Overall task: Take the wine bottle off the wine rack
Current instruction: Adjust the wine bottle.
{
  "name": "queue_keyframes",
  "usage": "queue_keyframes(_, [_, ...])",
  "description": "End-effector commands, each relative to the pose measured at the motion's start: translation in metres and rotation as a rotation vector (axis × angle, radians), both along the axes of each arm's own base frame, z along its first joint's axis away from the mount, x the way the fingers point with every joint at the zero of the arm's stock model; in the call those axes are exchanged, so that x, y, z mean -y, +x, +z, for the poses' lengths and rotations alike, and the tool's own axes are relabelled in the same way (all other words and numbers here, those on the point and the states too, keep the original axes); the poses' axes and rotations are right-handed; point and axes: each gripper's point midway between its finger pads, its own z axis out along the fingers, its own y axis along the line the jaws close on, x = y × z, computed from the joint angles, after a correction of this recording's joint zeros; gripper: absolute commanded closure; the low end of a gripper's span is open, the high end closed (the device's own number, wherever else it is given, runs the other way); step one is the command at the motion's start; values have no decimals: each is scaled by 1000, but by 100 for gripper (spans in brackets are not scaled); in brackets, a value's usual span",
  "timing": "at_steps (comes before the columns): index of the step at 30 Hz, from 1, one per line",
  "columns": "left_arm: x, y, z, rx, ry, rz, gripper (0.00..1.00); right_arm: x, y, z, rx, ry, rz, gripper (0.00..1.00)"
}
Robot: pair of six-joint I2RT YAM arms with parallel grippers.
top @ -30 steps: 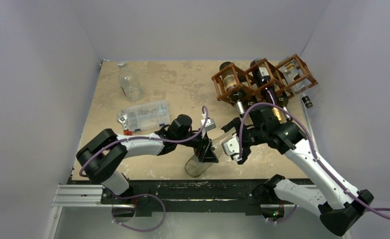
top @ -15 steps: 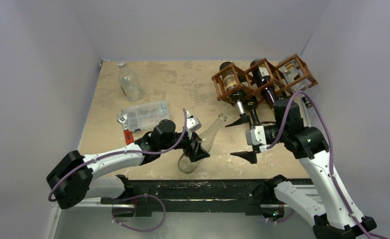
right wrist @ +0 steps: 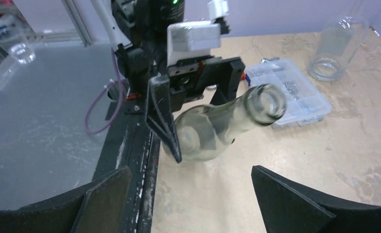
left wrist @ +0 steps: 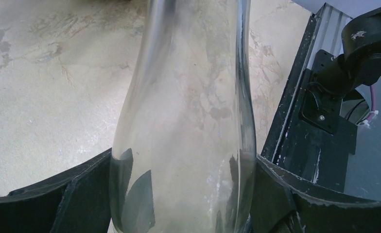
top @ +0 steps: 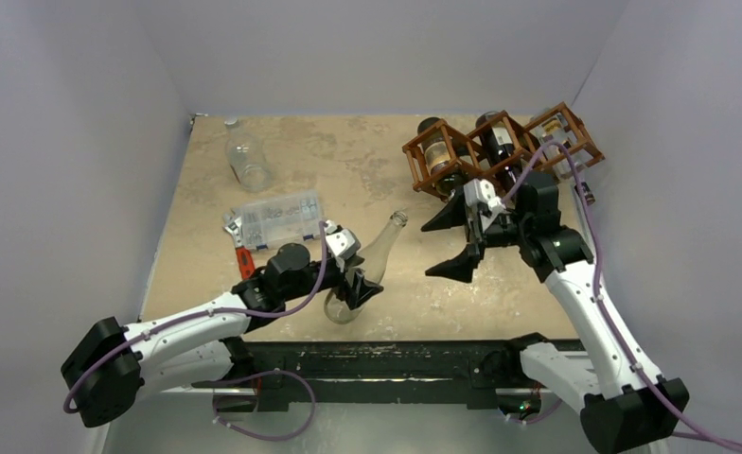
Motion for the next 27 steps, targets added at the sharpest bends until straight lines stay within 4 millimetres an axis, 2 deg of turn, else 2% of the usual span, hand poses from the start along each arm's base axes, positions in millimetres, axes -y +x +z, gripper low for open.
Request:
queue_keyframes(1, [19, 3, 88, 217, -259, -29, 100, -13, 17, 30, -77, 40, 13, 1])
queue_keyframes(4, [27, -2, 93, 223, -281, -44, 100, -26, 29, 29, -111, 16, -5, 1])
queue_keyframes(7, [34, -4, 97, 228, -297, -56, 100, -36, 28, 27, -132, 3, 26, 3])
queue_keyframes(10, [40, -7, 101, 227, -324, -71, 100, -41, 30, 25, -153, 0, 42, 7])
queue_keyframes(13, [45, -9, 102, 224, -326, -81, 100, -43, 27, 24, -163, 7, 64, 16])
queue_keyframes(19, [49, -6, 101, 222, -329, -73, 100, -44, 22, 26, -167, 26, 88, 42])
queue_keyframes(27, [53, -6, 100, 200, -343, -74, 100, -45, 18, 29, -190, 38, 125, 93])
